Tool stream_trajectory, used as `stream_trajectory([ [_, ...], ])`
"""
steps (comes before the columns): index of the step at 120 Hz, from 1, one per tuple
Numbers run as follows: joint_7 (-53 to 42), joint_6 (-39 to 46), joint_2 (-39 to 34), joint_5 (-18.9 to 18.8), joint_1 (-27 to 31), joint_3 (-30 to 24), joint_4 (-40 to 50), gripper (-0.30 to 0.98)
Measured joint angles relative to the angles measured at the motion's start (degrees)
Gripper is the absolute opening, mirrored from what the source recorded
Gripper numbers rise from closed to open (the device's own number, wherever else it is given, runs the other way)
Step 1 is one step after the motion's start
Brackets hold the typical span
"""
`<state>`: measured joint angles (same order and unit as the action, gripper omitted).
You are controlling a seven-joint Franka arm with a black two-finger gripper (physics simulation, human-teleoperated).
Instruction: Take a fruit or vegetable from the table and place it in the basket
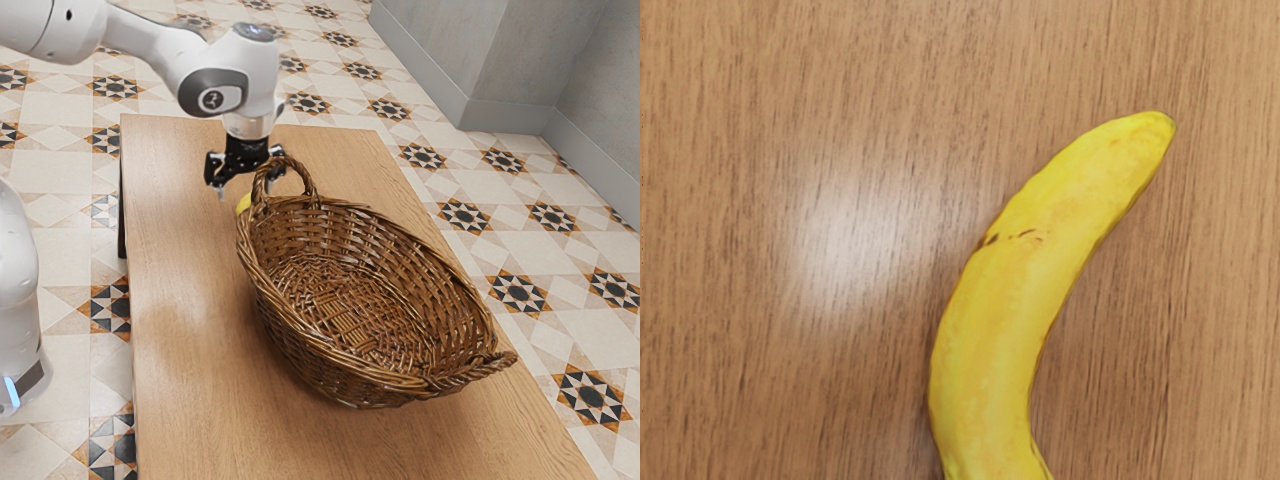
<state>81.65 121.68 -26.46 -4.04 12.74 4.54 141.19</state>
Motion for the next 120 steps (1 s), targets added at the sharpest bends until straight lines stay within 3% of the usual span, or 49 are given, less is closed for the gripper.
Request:
stream_trajectory([
  [120,0.58,6.69,5.00,0.00,-0.07,1.97,2.01,0.69],
])
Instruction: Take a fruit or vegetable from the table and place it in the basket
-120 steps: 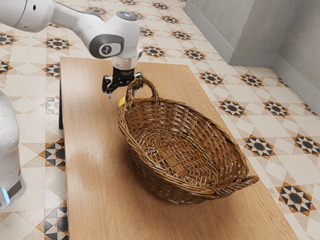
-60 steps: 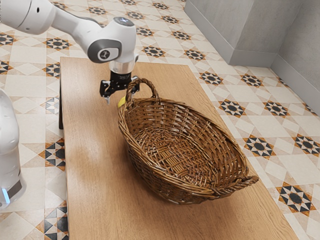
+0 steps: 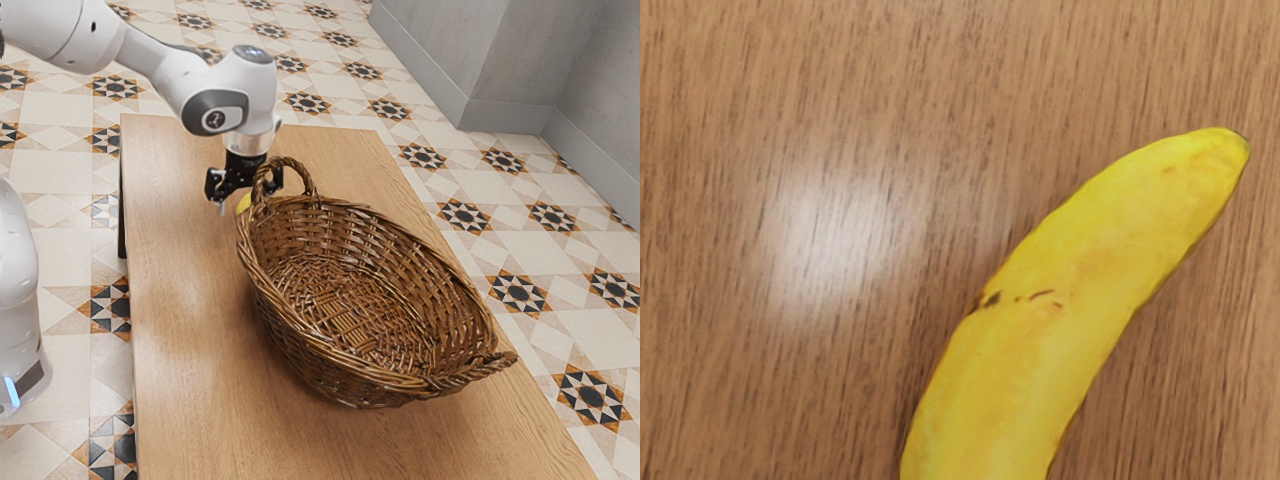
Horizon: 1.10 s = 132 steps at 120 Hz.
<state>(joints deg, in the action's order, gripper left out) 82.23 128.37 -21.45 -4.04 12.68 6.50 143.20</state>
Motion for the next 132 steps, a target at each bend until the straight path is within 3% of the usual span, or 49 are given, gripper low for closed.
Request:
stream_trajectory([
  [97,-0.58,3.57,3.81,0.03,0.07,0.34,0.00,0.68],
  [123,-1.75,3.33,3.56,-0.01,0.07,0.74,-0.03,0.27],
  [132,-2.10,3.24,3.55,-0.01,0.07,0.74,-0.01,0.18],
])
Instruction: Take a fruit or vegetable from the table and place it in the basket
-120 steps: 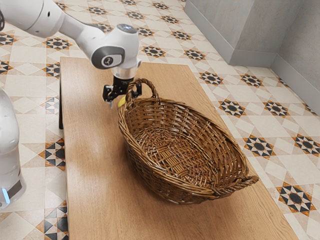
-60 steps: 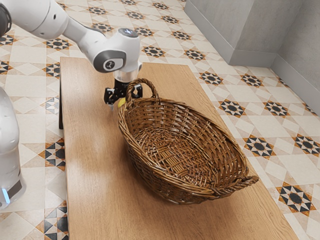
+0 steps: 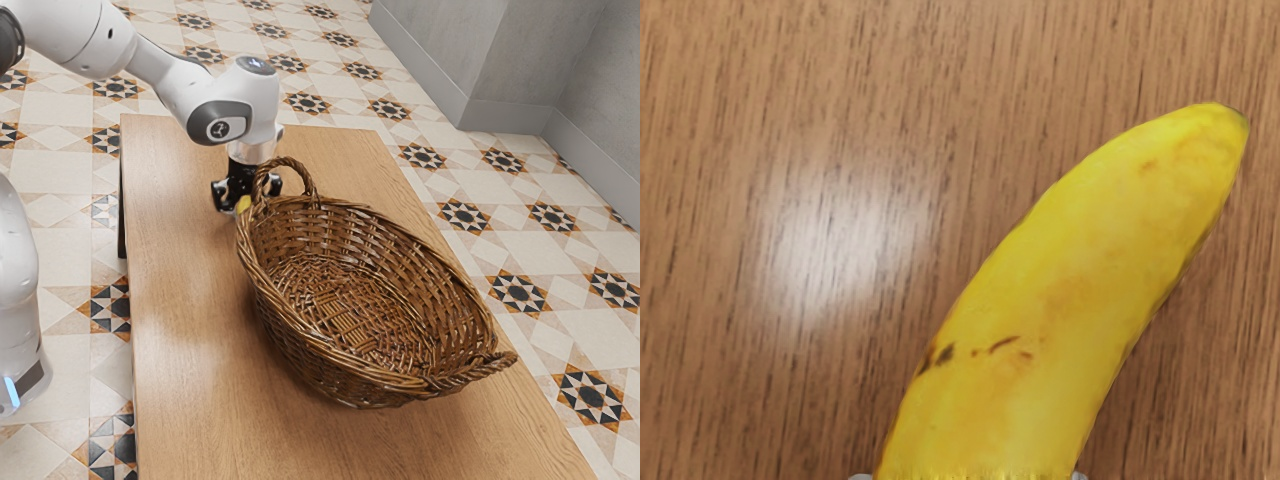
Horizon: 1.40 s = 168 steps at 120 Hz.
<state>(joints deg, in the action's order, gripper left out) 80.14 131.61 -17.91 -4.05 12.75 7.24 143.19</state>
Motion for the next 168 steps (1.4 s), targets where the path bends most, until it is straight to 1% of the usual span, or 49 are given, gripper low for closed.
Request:
stream_trajectory([
  [5,-0.17,-0.03,-0.02,-0.02,0.00,-0.02,0.00,0.16],
  [8,-0.26,-0.06,-0.08,-0.03,0.00,-0.03,0.00,0.17],
  [29,-0.99,-0.33,-2.03,0.03,0.00,0.28,-1.26,0.15],
  [41,-1.43,-1.87,-2.69,0.17,0.00,0.58,-6.28,0.15],
  [61,-2.03,-8.85,-2.28,0.21,-0.19,0.13,-20.15,0.15],
  [69,-2.22,-11.34,-2.23,0.14,-0.22,-1.00,-23.09,0.15],
  [81,-2.38,-14.85,-2.33,0.04,-0.26,-5.57,-26.38,0.14],
  [101,-2.60,-18.37,-4.57,-0.07,-0.19,-9.20,-27.87,0.14],
  [124,-2.73,-22.20,-9.26,-0.17,-0.11,-12.99,-29.83,0.15],
  [138,-2.79,-24.68,-12.69,-0.11,-0.10,-16.58,-29.45,0.15],
  [157,-2.80,-27.50,-16.71,0.21,-0.09,-20.02,-27.70,0.15],
  [168,-2.78,-28.93,-19.54,1.08,-0.09,-22.14,-26.06,0.15],
])
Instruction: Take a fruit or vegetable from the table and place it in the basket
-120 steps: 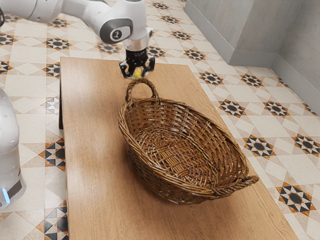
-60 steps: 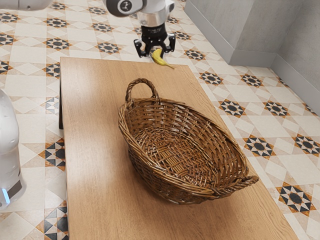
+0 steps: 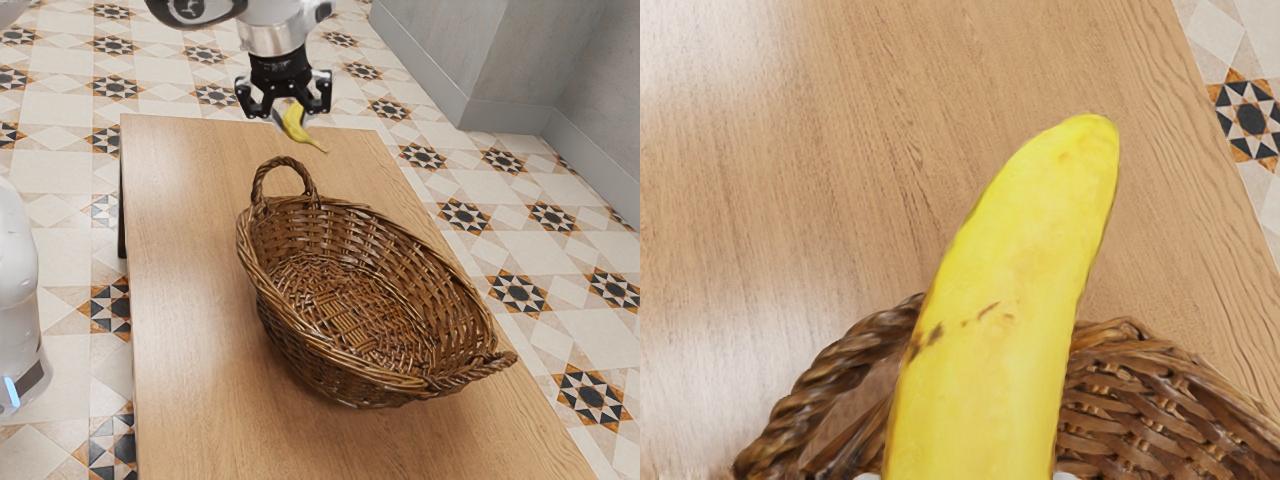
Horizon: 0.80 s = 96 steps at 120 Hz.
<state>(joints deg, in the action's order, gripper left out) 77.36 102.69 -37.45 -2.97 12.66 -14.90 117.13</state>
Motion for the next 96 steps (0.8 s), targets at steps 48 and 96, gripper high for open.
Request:
stream_trajectory([
  [48,0.13,-1.48,0.20,4.01,0.07,-8.43,0.25,0.15],
  [96,0.32,0.34,2.53,4.73,0.09,-12.22,-0.29,0.23],
])
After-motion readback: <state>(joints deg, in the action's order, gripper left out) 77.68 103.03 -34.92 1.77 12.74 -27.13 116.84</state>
